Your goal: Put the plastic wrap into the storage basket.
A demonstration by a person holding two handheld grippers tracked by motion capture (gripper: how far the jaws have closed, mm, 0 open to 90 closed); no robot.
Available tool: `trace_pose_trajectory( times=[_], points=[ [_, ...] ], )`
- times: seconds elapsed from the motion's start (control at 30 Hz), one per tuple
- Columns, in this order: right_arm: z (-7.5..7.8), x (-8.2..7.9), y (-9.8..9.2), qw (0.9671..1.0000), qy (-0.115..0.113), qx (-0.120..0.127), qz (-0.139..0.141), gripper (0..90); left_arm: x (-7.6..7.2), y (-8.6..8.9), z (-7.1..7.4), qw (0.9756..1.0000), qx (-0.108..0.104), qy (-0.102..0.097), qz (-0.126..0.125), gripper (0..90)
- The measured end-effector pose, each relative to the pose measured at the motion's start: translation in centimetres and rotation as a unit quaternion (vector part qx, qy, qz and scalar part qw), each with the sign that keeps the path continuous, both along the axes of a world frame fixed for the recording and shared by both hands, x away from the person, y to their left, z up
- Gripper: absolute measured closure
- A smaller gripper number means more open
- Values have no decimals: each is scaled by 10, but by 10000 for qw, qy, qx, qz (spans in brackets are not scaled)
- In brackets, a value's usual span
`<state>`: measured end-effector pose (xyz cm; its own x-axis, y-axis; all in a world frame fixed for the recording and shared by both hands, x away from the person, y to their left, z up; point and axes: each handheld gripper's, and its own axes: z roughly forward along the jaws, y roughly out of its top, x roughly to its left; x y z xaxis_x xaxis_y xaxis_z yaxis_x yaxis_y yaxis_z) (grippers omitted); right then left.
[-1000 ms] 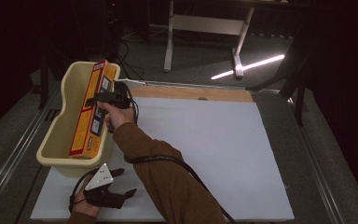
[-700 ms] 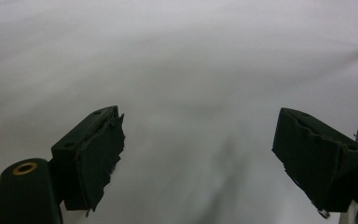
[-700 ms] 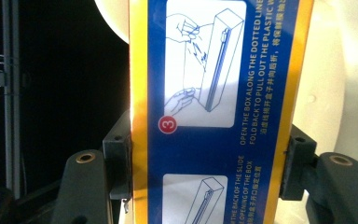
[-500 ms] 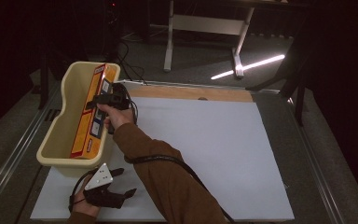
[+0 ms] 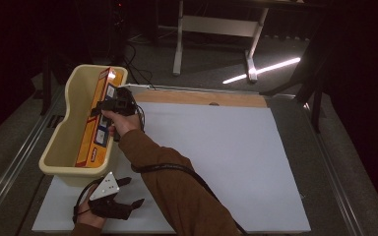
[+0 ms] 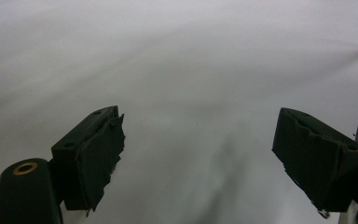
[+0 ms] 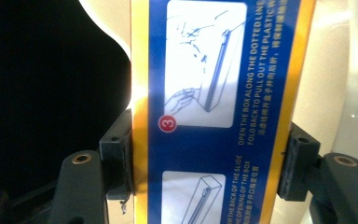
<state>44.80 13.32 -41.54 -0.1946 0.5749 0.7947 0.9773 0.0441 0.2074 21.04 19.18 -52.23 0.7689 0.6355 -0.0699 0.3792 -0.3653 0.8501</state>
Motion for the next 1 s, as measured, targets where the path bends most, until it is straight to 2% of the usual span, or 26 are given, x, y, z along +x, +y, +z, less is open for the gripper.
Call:
trace_pose_trajectory(
  times=[0.1,0.17,0.33,0.43,0.53,0.63,0.8,0.93,1.0],
  points=[
    [1,1,1,9999,-15,-19,100,332,0,0,0,10000,1,-3,14,158],
    [1,1,-1,9999,68,118,44,338,0,1,0,10000,-29,-2,19,158],
    [2,1,-3,9998,31,66,162,357,0,0,0,10000,1,-11,29,158],
    [5,0,-5,9996,-110,72,253,364,0,0,0,10000,6,-14,27,158],
    [10,-1,-8,9991,-188,194,329,370,0,1,0,10000,-1,-6,25,160],
    [18,-1,-11,9976,-357,316,510,382,0,1,0,10000,-1,-17,26,160],
    [29,-2,-19,9938,-759,142,794,386,-1,1,1,10000,-3,-22,33,160],
    [38,-3,-32,9876,-1261,-48,934,394,-1,2,1,10000,-5,-24,38,160],
    [41,-4,-41,9827,-1549,-158,1007,397,-1,2,1,10000,-6,-21,45,161]
  ],
)
